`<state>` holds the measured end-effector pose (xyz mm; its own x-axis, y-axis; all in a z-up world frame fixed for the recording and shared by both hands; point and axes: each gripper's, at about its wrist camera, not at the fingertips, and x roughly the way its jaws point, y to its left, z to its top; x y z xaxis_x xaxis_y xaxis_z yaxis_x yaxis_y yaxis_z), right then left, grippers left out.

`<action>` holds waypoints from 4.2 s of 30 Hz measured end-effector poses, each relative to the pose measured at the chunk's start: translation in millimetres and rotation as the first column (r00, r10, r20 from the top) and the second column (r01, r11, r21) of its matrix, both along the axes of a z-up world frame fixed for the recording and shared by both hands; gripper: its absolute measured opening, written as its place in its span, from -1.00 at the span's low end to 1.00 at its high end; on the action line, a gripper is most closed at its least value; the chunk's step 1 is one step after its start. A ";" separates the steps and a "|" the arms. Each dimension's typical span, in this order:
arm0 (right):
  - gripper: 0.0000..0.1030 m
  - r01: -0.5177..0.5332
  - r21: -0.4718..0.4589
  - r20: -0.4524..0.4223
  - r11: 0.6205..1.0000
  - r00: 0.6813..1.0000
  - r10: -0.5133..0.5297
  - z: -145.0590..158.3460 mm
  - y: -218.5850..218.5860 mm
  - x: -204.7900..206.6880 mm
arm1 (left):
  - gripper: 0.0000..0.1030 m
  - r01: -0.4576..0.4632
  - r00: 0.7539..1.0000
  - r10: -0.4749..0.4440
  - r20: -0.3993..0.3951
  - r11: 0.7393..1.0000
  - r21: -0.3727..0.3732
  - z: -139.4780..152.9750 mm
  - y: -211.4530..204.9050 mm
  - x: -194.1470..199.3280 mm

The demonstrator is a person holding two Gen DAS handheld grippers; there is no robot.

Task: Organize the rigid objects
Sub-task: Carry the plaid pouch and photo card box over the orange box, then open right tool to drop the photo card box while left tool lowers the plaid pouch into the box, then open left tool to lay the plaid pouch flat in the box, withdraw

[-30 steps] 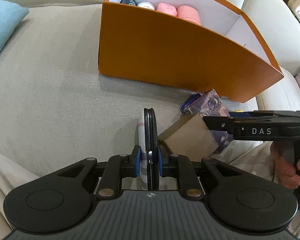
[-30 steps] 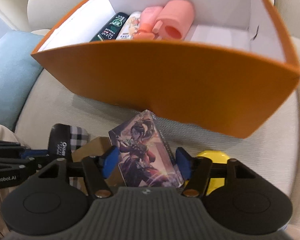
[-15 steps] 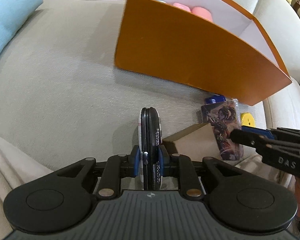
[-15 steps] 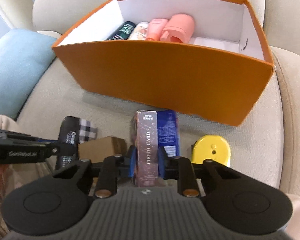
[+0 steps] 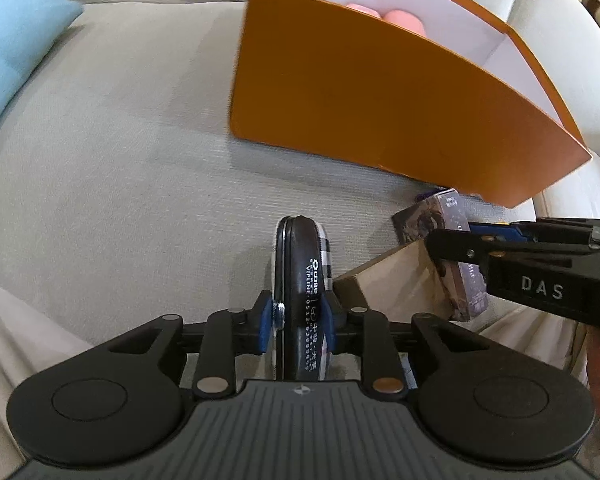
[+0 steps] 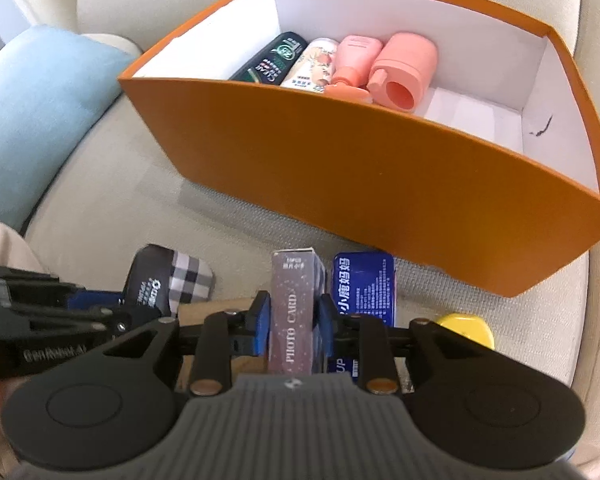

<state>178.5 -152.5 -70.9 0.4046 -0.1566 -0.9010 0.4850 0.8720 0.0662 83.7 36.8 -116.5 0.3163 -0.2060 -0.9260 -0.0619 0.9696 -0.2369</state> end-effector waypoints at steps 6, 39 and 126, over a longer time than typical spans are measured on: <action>-0.53 0.080 0.007 0.007 0.997 0.997 -0.080 -1.9 0.3 -7.7 | -0.55 0.003 1.000 -0.002 0.007 1.000 -0.015 -2.8 -0.9 -0.2; -0.56 0.312 -0.045 0.295 0.949 0.912 -0.286 146.1 -69.3 -24.2 | -0.63 0.144 0.962 -0.101 0.254 0.977 -0.156 123.1 -39.5 112.6; -0.40 0.951 -0.201 0.168 0.234 0.269 -0.948 112.4 -67.6 -71.7 | -0.60 0.817 0.213 -0.976 -0.038 0.157 0.554 -4.8 -214.6 150.1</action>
<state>106.8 -220.1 41.4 -0.1763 -0.6132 -0.7700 0.9699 -0.2417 -0.0295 233.7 -177.9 -121.3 0.3946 -0.2027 -0.8962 0.9060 0.2481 0.3428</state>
